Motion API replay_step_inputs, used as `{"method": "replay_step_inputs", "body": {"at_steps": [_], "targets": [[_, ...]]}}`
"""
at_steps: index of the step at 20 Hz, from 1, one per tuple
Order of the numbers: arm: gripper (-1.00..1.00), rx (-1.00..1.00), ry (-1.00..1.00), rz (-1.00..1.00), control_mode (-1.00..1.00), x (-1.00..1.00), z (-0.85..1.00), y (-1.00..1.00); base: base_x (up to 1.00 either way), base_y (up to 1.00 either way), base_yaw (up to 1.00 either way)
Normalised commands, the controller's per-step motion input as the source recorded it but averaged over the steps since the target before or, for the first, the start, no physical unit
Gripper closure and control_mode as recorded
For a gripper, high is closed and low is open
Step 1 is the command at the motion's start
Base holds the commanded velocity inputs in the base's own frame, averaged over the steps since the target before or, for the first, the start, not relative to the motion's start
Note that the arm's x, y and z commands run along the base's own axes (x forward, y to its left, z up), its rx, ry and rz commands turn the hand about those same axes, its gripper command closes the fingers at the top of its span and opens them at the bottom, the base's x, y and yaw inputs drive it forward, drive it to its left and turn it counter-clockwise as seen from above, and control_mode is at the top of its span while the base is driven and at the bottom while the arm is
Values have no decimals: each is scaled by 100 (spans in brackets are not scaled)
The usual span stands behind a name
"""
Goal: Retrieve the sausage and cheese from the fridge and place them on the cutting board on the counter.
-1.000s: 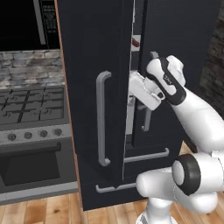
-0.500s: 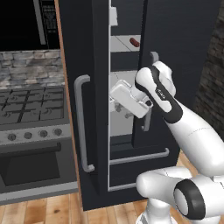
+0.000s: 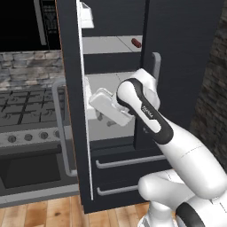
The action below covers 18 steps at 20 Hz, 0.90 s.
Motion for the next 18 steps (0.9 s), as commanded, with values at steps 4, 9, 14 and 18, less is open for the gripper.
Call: {"method": "replay_step_inputs", "body": {"at_steps": [4,9,14,18], "targets": [[-100,-1,-5,0,-100,18,-3,48,0,0,0],[-100,-17,-1,-1,-100,23,0,-29,0,0,0],[-100,-11,0,0,-100,3,5,-68,0,0,0],[-100,-8,-1,0,-100,1,2,-77,0,0,0]]}}
